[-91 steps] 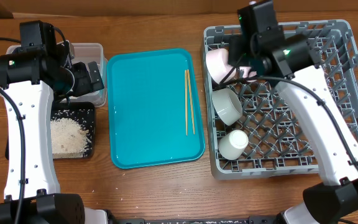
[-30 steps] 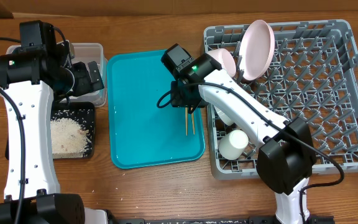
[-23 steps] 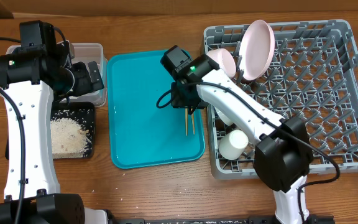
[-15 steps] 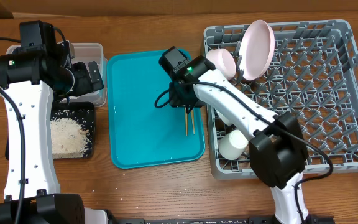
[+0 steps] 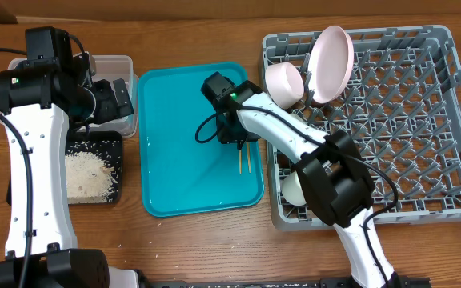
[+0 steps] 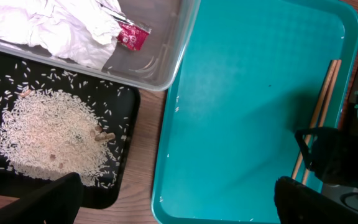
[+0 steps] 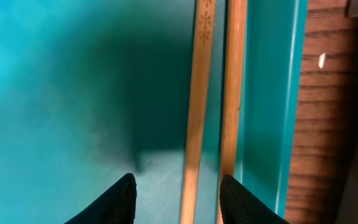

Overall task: Sort waste into correct bins and load items into the dishwasher
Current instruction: 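Lower the right gripper onto the chopsticks and grasp one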

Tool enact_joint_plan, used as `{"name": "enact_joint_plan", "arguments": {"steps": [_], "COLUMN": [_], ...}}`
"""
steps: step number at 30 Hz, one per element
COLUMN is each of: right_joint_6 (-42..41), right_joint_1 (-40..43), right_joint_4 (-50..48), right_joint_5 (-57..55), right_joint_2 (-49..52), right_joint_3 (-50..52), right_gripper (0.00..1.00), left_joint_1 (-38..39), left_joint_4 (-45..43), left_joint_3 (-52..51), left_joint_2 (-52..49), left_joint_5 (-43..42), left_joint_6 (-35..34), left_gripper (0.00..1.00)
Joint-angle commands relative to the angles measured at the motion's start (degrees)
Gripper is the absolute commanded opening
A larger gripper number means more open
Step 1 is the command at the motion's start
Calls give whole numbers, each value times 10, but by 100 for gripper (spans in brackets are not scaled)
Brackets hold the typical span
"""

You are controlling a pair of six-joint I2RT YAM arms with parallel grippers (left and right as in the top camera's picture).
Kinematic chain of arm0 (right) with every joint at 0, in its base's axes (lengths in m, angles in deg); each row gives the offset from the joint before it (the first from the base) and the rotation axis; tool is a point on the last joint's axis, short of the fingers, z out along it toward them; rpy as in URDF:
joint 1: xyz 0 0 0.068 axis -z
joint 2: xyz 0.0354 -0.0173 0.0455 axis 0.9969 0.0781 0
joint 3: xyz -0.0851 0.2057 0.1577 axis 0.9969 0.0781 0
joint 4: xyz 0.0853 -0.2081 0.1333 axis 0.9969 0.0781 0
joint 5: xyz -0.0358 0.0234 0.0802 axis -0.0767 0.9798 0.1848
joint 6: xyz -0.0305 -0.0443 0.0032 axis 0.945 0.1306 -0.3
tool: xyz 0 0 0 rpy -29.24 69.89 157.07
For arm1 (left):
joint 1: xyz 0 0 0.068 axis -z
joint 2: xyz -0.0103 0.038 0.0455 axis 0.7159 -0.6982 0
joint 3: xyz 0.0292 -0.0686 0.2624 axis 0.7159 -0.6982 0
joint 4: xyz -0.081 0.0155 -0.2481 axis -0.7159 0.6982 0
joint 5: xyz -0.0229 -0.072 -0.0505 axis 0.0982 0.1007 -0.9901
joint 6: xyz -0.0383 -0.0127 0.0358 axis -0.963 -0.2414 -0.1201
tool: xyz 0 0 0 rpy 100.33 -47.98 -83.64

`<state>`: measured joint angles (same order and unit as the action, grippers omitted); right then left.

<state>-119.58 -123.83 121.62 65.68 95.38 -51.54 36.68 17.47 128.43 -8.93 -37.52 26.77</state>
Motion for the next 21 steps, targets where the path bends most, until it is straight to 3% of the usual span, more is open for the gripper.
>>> {"name": "enact_joint_plan", "arguments": {"steps": [1,6,9,14,21], "right_joint_6": [6,6,6,6,17], "right_joint_1": [-3,-4,-4,-4,-4], "right_joint_4": [-7,-5,-4,5,35], "right_joint_5": [-16,-7,14,27,13], "right_joint_2": [12,22,29,33,32], "right_joint_3": [-1,-1,-1,-1,-13], "right_gripper": [45,41,33,4,4], "left_joint_1": [1,0,1,0,0], "left_joint_4": [-1,-1,-1,-1,-1], "left_joint_3": [11,11,11,11,11], "left_joint_2": [5,5,5,5,5], "left_joint_5": [4,4,4,4,4], "left_joint_6": [0,0,0,0,0], "left_gripper": [100,100,100,100,100]}}
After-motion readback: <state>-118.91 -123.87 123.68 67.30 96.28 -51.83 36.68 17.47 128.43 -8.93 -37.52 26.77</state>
